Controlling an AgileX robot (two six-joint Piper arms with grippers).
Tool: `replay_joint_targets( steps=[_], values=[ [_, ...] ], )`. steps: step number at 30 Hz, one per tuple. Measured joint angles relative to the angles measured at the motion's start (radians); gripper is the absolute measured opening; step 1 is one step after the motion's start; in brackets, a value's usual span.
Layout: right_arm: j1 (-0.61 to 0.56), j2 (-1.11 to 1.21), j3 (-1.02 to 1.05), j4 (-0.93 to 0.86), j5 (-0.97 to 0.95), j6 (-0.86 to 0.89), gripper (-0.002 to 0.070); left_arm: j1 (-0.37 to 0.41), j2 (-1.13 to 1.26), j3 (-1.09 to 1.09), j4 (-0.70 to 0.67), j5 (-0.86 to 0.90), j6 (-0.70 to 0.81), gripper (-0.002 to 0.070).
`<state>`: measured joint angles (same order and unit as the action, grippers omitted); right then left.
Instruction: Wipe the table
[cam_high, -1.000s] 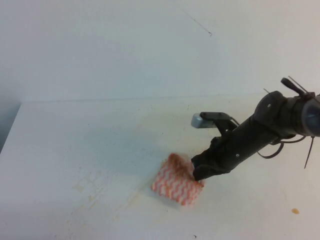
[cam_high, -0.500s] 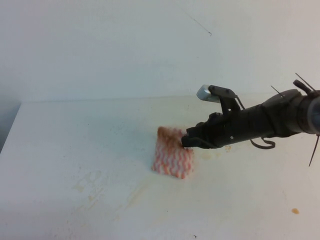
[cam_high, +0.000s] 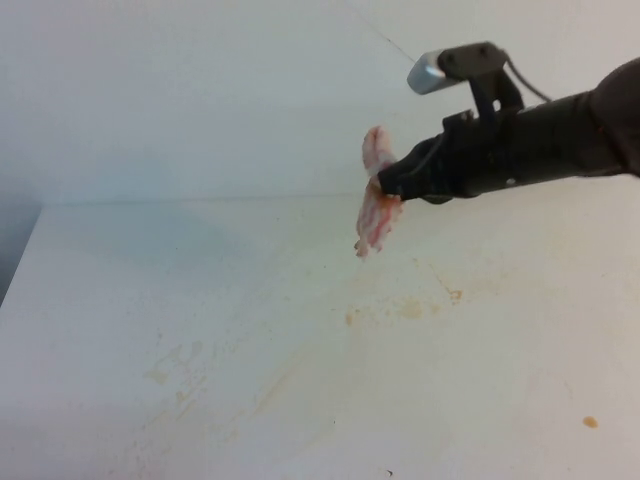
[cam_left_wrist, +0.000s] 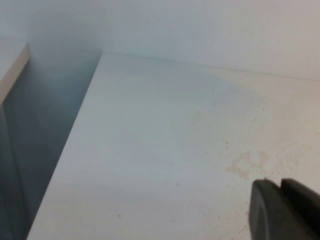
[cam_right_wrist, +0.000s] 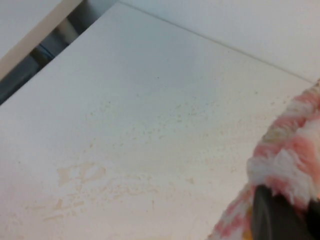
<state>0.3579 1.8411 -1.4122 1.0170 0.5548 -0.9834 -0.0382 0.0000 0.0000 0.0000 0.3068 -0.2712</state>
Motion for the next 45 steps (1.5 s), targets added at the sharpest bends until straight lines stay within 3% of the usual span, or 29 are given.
replay_joint_targets(
  steps=[8,17,20,25,28,31,34,36,45],
  values=[
    [0.000,-0.171,-0.002,-0.534,0.136,0.330,0.0018,0.000,0.000,0.000,0.000,0.000,0.002,-0.0004],
    [-0.002,-0.169,-0.002,-0.592,0.253,0.400,0.0029,0.000,0.000,0.000,0.000,0.000,0.002,-0.0004],
    [-0.002,-0.169,-0.002,-0.592,0.267,0.417,0.0092,0.000,0.000,0.000,0.000,0.000,0.002,-0.0004],
    [-0.002,-0.169,-0.002,-0.601,0.299,0.486,0.0293,0.000,0.000,0.000,0.000,0.000,0.002,-0.0004],
    [-0.002,-0.169,-0.002,-0.617,0.344,0.518,0.0329,0.000,0.000,0.000,0.000,0.000,0.000,-0.0004],
    [-0.002,-0.181,-0.002,-0.630,0.402,0.526,0.0279,0.000,0.000,0.000,0.000,0.000,0.000,-0.0004],
    [-0.002,-0.211,-0.002,-0.637,0.464,0.530,0.0115,0.000,0.000,0.000,0.000,0.000,0.000,-0.0004],
    [-0.002,-0.237,-0.002,-0.641,0.493,0.541,0.0051,0.000,0.000,0.000,0.000,0.000,0.000,-0.0004],
    [-0.002,-0.422,-0.002,-0.670,0.547,0.559,0.0006,0.000,0.000,0.000,0.000,0.000,0.000,-0.0004]
  ],
)
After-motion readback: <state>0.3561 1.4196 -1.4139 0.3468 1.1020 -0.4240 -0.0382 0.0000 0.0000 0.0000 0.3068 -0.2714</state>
